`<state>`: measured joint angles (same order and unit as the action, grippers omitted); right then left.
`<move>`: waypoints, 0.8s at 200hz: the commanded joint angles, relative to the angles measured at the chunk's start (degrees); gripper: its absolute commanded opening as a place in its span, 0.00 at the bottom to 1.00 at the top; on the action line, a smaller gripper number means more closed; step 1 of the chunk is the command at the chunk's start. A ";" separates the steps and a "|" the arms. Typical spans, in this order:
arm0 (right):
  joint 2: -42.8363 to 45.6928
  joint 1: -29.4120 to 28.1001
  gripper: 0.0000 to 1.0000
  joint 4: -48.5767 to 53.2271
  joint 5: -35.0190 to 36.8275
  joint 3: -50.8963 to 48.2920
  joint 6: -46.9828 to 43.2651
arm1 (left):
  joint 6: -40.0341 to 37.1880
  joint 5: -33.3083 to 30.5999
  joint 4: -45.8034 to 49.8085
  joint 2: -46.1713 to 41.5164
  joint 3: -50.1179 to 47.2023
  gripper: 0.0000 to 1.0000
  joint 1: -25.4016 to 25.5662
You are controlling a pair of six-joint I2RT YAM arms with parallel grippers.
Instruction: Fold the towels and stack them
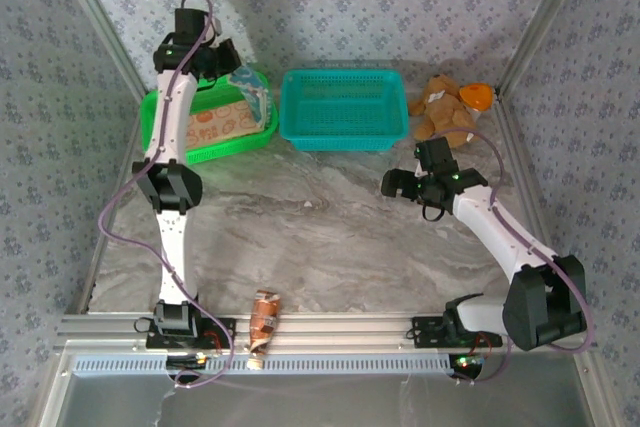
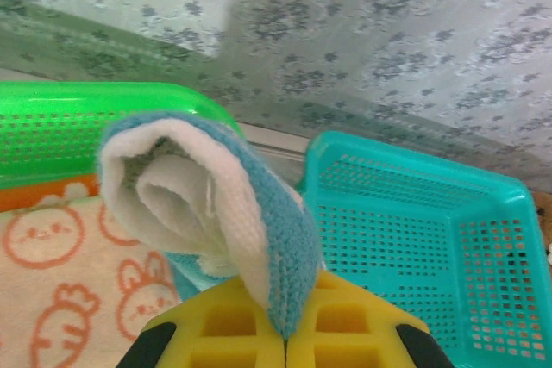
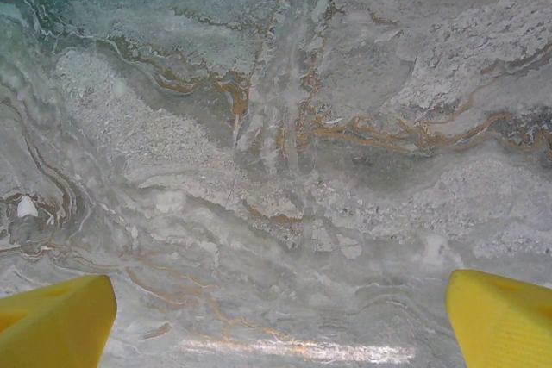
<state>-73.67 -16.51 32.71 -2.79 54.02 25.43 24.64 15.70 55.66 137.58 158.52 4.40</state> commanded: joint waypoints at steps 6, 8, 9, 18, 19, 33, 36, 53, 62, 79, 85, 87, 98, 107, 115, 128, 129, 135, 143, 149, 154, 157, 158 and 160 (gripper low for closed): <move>-1.25 -0.24 1.00 -0.25 -0.15 2.32 0.49 | -2.90 1.26 1.95 -4.10 -2.33 0.00 -2.06; -1.29 -0.29 1.00 -0.27 -0.17 2.39 0.50 | -2.93 1.26 1.99 -4.19 -2.51 0.00 -2.10; -1.34 -0.32 1.00 -0.27 -0.18 2.44 0.50 | -2.93 1.21 1.99 -4.22 -2.56 0.00 -2.20; -1.60 -0.47 1.00 -0.28 -0.17 2.65 0.56 | -3.40 0.79 2.45 -4.58 -3.14 0.00 -2.61; -1.67 -0.50 1.00 -0.28 -0.14 2.70 0.57 | -3.43 0.72 2.53 -4.64 -3.18 0.00 -2.67; -2.01 -0.77 1.00 -0.27 -0.07 3.03 0.59 | -3.62 0.72 2.83 -5.20 -4.28 0.00 -3.15; -2.01 -0.84 1.00 -0.32 -0.09 3.07 0.62 | -3.64 0.96 2.77 -5.28 -4.39 0.00 -3.17; -2.31 -1.06 1.00 -0.54 -0.10 3.14 0.63 | -3.01 2.23 2.25 -5.77 -4.37 0.00 -3.15; -2.44 -1.08 1.00 -0.53 -0.11 3.20 0.76 | -2.39 2.82 1.71 -5.97 -3.94 0.00 -2.92; -2.60 -1.42 1.00 -0.45 -0.03 3.29 0.74 | -1.67 4.12 0.60 -6.00 -2.67 0.00 -1.99; -2.57 -1.42 1.00 -0.45 -0.07 3.29 0.76 | -1.45 4.31 0.07 -6.01 -2.39 0.00 -1.45; -2.61 -1.44 1.00 -0.41 0.01 3.29 0.76 | -1.40 4.37 -0.11 -6.05 -2.31 0.00 -1.32; -2.54 -1.55 1.00 -0.24 0.11 3.20 0.76 | -1.08 4.97 -1.01 -6.01 -1.69 0.00 -0.45; -2.46 -1.59 1.00 -0.12 0.13 3.03 0.74 | -1.08 5.15 -1.60 -5.85 -1.10 0.00 0.47; -2.31 -1.64 1.00 -0.06 0.15 2.86 0.84 | -1.18 5.13 -2.30 -5.61 -0.61 0.00 1.20; -2.01 -1.65 1.00 0.07 0.25 2.61 0.85 | -0.64 5.34 -3.53 -5.18 -0.15 0.00 1.82; -1.97 -1.62 1.00 0.07 0.33 2.61 0.85 | -0.55 5.36 -3.62 -5.15 -0.10 0.00 1.83; -1.82 -1.68 1.00 0.24 0.41 2.50 0.85 | -0.16 5.89 -4.20 -4.91 0.10 0.00 1.91; -1.48 -1.66 1.00 0.57 0.50 2.49 0.85 | 0.12 6.61 -4.85 -4.48 0.54 0.00 2.05; -1.25 -1.68 1.00 0.76 0.55 2.29 0.85 | 0.27 6.71 -5.24 -4.20 0.98 0.00 2.23; -1.06 -1.68 1.00 0.78 0.52 2.08 0.85 | 0.39 6.63 -5.57 -4.02 1.26 0.00 2.34; -0.94 -1.66 1.00 0.78 0.47 1.92 0.85 | 0.52 6.62 -5.76 -3.92 1.28 0.00 2.36; -0.86 -1.63 1.00 0.78 0.44 1.90 0.85 | 0.55 6.62 -5.88 -3.91 1.32 0.00 2.41; -0.80 -1.62 1.00 0.84 0.33 1.77 0.85 | 0.62 6.64 -5.90 -3.92 1.35 0.00 2.44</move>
<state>-75.92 -17.78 32.18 -2.76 55.55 25.67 24.05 20.25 53.84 135.20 156.53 6.96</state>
